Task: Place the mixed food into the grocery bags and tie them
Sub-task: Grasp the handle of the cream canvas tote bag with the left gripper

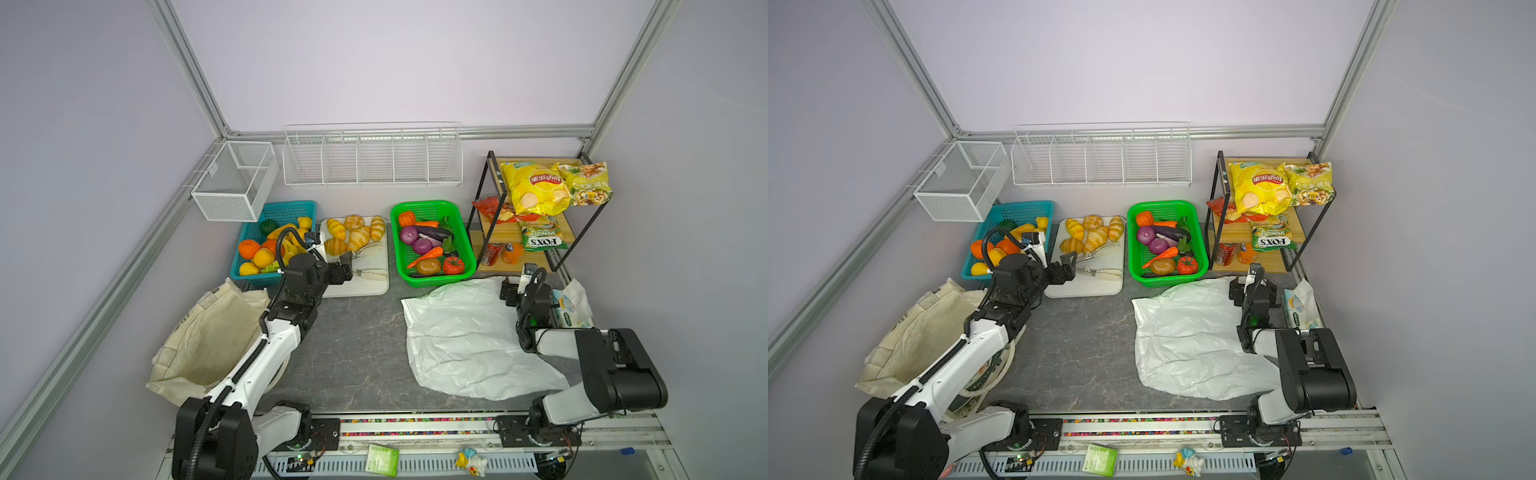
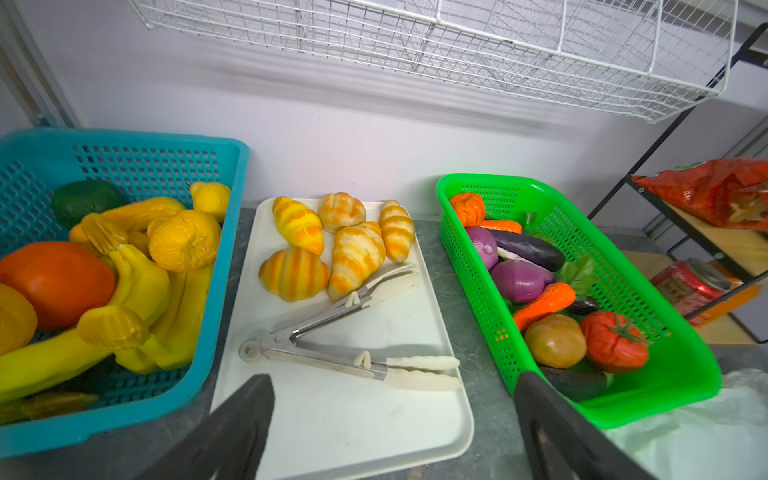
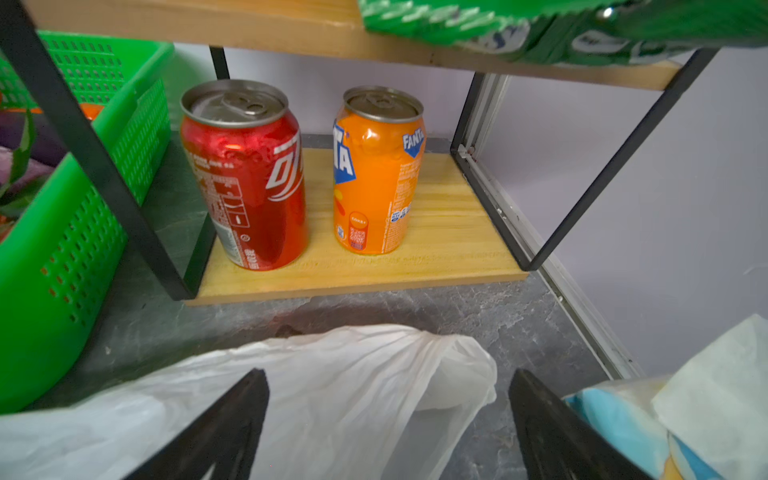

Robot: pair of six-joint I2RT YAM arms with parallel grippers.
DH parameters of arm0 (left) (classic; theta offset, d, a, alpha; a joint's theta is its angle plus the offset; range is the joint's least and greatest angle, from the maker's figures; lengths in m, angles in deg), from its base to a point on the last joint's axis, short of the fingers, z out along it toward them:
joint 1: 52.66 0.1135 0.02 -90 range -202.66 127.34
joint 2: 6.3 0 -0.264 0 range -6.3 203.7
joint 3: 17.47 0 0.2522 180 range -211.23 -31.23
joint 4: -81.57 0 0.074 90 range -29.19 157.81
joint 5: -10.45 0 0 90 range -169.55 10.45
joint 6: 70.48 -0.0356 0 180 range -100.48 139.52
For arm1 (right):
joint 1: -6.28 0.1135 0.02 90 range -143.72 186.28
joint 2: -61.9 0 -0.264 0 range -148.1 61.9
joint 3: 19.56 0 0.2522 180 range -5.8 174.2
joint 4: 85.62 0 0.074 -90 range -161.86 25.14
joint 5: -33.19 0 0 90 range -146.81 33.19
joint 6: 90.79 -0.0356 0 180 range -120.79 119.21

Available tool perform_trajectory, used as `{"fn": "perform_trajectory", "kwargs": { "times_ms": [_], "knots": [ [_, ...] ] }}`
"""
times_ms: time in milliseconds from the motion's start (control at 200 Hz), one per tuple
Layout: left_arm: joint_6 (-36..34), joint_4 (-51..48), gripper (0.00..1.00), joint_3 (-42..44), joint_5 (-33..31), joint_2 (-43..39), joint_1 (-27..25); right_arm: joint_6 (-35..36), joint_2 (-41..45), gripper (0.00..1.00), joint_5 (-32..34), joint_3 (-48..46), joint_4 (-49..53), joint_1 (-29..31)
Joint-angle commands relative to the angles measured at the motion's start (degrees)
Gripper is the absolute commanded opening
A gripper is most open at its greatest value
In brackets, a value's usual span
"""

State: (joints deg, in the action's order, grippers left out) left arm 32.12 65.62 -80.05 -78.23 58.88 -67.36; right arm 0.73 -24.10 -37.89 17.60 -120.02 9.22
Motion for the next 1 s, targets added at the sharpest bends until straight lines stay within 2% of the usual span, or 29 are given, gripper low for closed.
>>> {"fn": "perform_trajectory", "kwargs": {
  "times_ms": [0, 85, 165, 305, 475, 625, 880, 930, 995],
  "knots": [
    [4.53, -25.19, 0.9, -7.97, -5.02, -5.05, -0.07, 0.81, 4.01, 1.0, -3.96, 0.38, 6.02, 0.35],
    [2.04, -36.33, 0.9, -13.09, -14.19, -8.76, 0.02, 1.11, 7.42, 0.98, -2.07, -1.42, 5.0, 1.15],
    [1.29, -44.31, 0.91, -17.15, -19.65, -10.76, 1.83, 0.99, 11.66, 0.97, 2.08, 0.56, 12.25, 3.37],
    [4.49, -52.5, 0.9, -20.42, -16.22, -12.27, 10.44, -3.57, 17.7, 0.96, 3.5, 3.65, 19.74, 6.05],
    [9.32, -60.41, 0.81, -20.8, -18.39, -9.63, 15.36, -10.42, 19.11, 0.96, -3.13, 7.42, 25.79, 7.75],
    [9.59, -60.42, 0.75, -17.49, -18.19, -8.85, 16.32, -12.57, 18.79, 0.95, -5.37, 7.89, 26.98, 8.34],
    [8.1, -56.42, 0.52, -13.5, -19.33, -5.95, 16.46, -13.42, 16.94, 0.95, -5.84, 8.54, 27.39, 8.35],
    [7.56, -55.35, 0.42, -13.67, -18.29, -4.99, 16.46, -13.61, 16.5, 0.95, -6.14, 8.97, 27.87, 8.35],
    [4.94, -54.23, 0.3, -14.0, -13.75, -4.13, 16.4, -13.85, 16.04, 0.95, -6.42, 9.67, 29.05, 8.4]
  ]
}}
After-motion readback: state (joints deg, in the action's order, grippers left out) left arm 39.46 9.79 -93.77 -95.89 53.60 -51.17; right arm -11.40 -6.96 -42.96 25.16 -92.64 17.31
